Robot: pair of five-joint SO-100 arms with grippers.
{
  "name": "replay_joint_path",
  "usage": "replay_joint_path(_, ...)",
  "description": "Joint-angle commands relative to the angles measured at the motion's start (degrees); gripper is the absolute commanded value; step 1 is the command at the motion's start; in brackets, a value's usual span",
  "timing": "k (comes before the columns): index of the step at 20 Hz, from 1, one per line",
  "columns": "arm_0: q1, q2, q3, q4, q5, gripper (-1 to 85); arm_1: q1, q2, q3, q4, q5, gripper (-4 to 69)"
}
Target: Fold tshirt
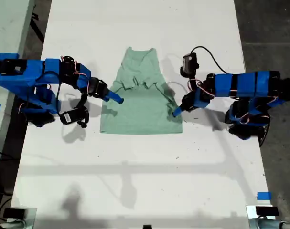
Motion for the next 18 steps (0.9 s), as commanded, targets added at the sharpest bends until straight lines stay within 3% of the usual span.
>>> replay_joint_path(1,0.7,2.0,-0.4,-1.3,-0.7,27.9,0.0,-3.4,-0.7,-4.2,0.9,29.0)
replay_joint_path(8,1.3,2.5,0.2,-1.8,-0.7,27.6,2.1,-17.0,-8.3,-5.4,-0.9,27.5)
replay_joint_path(10,1.4,3.1,0.8,-1.8,-1.0,27.6,2.5,-18.9,-10.2,-4.9,-1.6,15.2)
replay_joint_path(11,1.5,3.3,1.1,-1.8,-1.1,27.6,2.8,-20.3,-11.6,-3.6,-1.2,2.9)
replay_joint_path(14,1.8,4.0,1.5,-1.8,-1.2,27.5,1.8,-22.3,-14.4,-1.1,-1.5,-1.4)
replay_joint_path(18,1.8,4.6,1.6,-1.8,-1.3,27.4,-1.1,-19.3,-17.6,5.8,-0.8,-1.4)
